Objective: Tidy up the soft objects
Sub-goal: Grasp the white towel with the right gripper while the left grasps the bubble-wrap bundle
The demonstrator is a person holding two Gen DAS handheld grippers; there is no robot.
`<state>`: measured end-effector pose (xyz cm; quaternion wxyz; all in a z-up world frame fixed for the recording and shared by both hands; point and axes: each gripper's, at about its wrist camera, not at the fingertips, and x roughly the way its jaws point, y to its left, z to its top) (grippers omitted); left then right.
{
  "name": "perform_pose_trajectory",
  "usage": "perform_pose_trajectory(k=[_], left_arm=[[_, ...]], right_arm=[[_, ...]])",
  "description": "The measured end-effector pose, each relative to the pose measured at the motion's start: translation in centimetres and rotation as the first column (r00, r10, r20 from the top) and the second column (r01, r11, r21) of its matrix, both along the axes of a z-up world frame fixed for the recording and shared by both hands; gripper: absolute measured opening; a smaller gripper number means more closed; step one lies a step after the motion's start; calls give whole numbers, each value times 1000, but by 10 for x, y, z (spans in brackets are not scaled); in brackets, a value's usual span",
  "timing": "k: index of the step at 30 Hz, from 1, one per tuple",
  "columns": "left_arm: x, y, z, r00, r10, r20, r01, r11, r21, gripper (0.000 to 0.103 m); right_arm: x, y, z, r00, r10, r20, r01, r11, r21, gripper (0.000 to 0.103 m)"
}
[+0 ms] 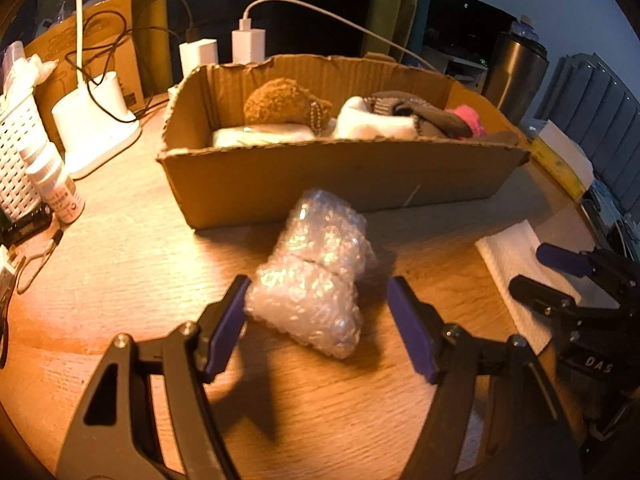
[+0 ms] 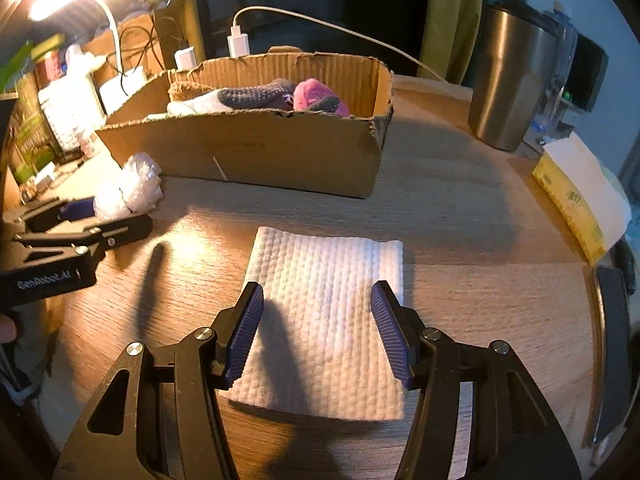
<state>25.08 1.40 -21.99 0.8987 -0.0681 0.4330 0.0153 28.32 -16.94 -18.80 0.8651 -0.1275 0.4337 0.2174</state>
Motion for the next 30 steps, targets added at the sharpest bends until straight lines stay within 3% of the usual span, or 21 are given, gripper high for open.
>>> perform_pose_trajectory(k=[4, 8, 13, 16, 30], left_arm=[[-2, -3, 1, 1000, -27, 5, 27, 1000, -5, 52], [-5, -7, 4, 998, -63, 15, 64, 998, -13, 49], [-10, -11, 11, 996, -85, 36, 86, 996, -24, 47], [-14, -13, 16, 994, -96, 49, 97, 995, -30, 47], [-42, -17, 43, 986, -116, 118, 123, 991, -56, 47]], right_arm=[[-2, 2, -1, 1000, -11, 19, 11, 1000, -9, 60], [-4, 3, -1, 1000, -4, 22, 4, 1000, -9, 53], [-14, 12, 1, 999, 31, 19, -31, 1000, 4, 18], [-17, 15, 2, 999, 39, 7, -39, 999, 17, 12], [-36, 9, 27, 998, 34, 47, -37, 996, 77, 11]])
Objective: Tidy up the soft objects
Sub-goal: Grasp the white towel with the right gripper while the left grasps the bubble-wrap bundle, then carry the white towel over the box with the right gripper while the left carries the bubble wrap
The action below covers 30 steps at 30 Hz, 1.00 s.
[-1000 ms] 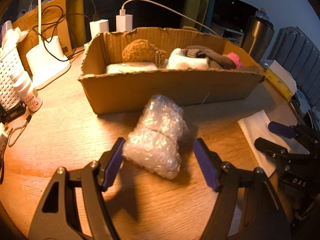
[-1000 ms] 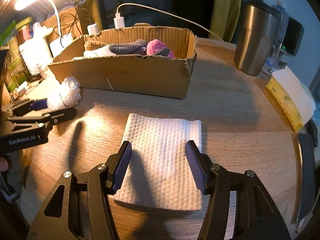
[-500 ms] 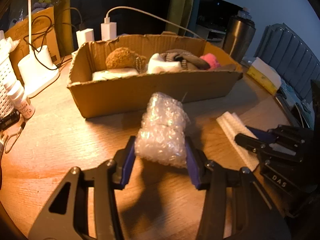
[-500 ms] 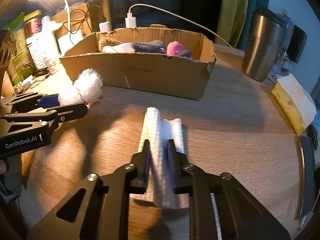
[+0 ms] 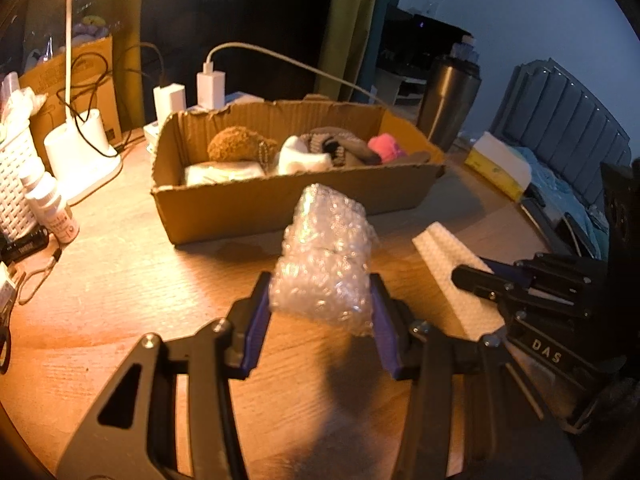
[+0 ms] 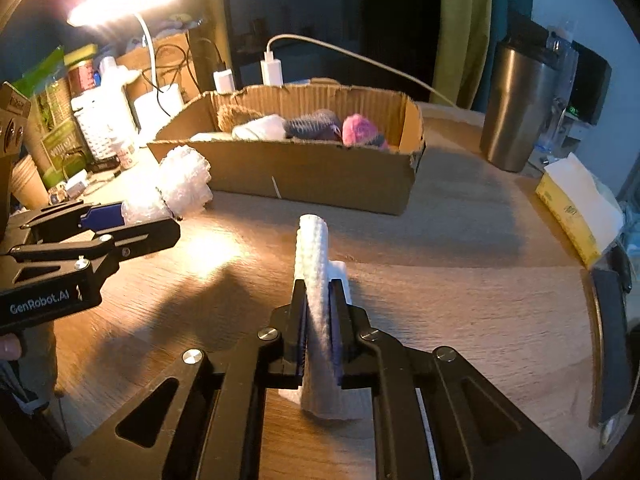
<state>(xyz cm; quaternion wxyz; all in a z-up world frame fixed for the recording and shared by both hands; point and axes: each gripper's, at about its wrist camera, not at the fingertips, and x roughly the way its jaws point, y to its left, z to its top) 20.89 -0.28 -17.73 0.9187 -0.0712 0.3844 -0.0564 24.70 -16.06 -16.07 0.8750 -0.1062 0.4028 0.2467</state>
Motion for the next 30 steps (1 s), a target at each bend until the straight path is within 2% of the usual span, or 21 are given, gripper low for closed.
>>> perform_pose_trajectory(k=[16, 30], left_arm=[[-25, 6, 41, 996, 3, 94, -1, 1000, -17, 47], [-26, 8, 89, 982, -3, 191, 4, 1000, -6, 47]], right_arm=[[-16, 7, 37, 996, 12, 90, -14, 1000, 22, 11], [-12, 6, 85, 981, 12, 196, -23, 998, 54, 11]])
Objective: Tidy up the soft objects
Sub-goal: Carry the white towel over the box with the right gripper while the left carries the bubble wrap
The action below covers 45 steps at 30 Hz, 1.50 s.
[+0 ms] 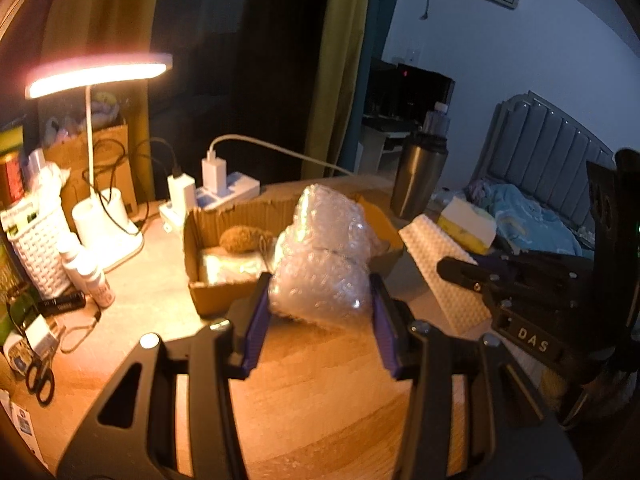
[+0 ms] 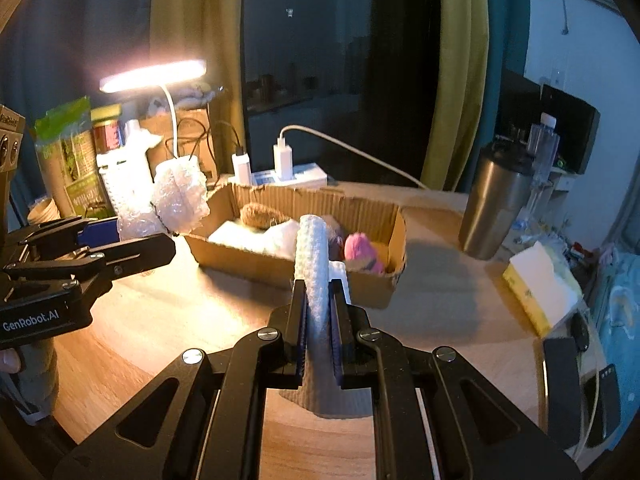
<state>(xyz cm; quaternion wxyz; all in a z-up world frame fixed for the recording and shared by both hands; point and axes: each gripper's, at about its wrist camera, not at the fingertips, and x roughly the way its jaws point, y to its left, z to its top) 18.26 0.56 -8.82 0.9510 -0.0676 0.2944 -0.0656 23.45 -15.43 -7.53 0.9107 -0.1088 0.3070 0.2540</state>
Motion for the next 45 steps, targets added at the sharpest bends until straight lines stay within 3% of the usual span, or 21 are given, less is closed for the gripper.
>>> perform_pose_trajectory(k=[11, 26, 35, 45], left_arm=[[15, -2, 42, 996, -2, 86, 1, 1000, 10, 47], [60, 4, 62, 995, 20, 93, -22, 1000, 14, 47], [96, 10, 56, 997, 29, 71, -30, 999, 12, 47], [135, 15, 25, 999, 54, 9, -54, 998, 29, 47]], right_arm=[[14, -4, 35, 998, -2, 65, 1, 1000, 27, 11], [60, -3, 55, 996, -3, 90, 0, 999, 39, 11], [96, 3, 54, 997, -3, 80, 0, 999, 38, 11], [136, 15, 25, 1000, 13, 11, -13, 999, 29, 11]])
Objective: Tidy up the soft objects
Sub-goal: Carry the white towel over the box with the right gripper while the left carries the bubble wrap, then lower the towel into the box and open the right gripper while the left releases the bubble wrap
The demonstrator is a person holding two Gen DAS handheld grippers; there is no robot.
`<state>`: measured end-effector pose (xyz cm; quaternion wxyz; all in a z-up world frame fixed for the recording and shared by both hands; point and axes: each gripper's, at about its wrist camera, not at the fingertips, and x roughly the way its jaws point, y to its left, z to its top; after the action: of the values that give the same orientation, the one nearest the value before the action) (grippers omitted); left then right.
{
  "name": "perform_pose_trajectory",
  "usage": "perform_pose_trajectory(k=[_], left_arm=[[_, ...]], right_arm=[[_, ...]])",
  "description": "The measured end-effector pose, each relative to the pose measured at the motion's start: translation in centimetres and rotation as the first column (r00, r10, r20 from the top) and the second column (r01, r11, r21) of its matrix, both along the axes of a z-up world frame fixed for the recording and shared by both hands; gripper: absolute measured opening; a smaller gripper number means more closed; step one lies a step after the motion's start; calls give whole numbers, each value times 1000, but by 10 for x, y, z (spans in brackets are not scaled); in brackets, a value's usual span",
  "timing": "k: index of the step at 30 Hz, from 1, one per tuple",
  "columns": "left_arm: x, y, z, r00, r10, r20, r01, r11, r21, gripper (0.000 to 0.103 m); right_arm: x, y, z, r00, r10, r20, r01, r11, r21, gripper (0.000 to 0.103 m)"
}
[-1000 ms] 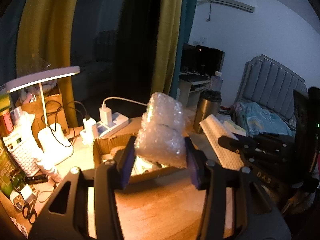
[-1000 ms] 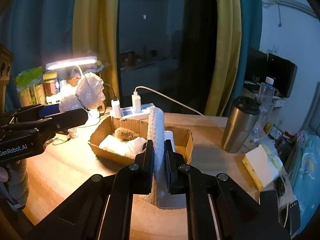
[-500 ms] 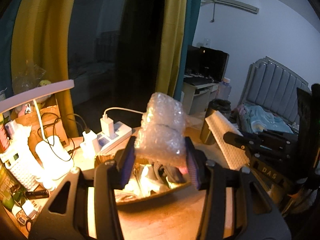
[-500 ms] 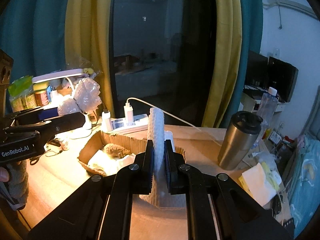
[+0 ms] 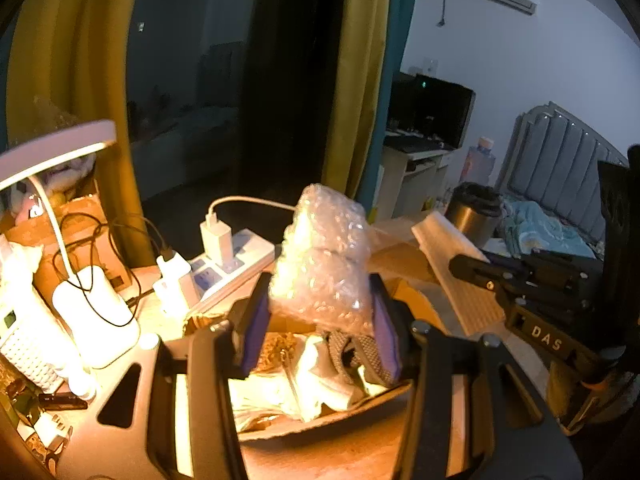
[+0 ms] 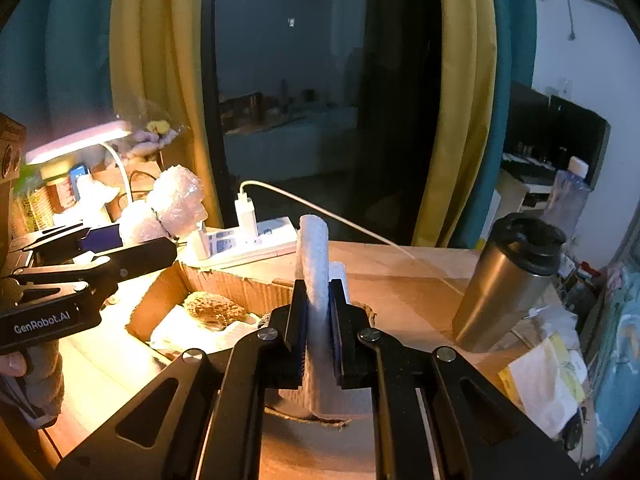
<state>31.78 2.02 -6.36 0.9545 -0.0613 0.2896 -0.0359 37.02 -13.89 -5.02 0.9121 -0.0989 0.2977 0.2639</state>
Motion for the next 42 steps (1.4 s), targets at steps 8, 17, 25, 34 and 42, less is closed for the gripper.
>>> perform_pose_trajectory(k=[8, 17, 25, 34, 42], left_arm=[[27, 0, -32, 998, 1, -64, -1, 1000, 6, 47], [57, 0, -74, 987, -9, -162, 11, 1000, 10, 47], [70, -3, -105, 972, -17, -234, 21, 1000, 19, 47], [74, -8, -118, 965, -29, -259, 38, 999, 32, 47], [77, -7, -119, 961, -37, -275, 45, 999, 22, 48]], right_arm=[[25, 9, -25, 998, 3, -61, -4, 1000, -10, 11], [48, 18, -61, 991, 7, -132, -11, 999, -32, 11], [61, 24, -95, 980, 0, -200, -13, 998, -63, 11], [65, 26, -105, 981, 4, -194, -21, 996, -83, 11], [66, 25, -105, 979, 3, -202, -19, 997, -77, 11]])
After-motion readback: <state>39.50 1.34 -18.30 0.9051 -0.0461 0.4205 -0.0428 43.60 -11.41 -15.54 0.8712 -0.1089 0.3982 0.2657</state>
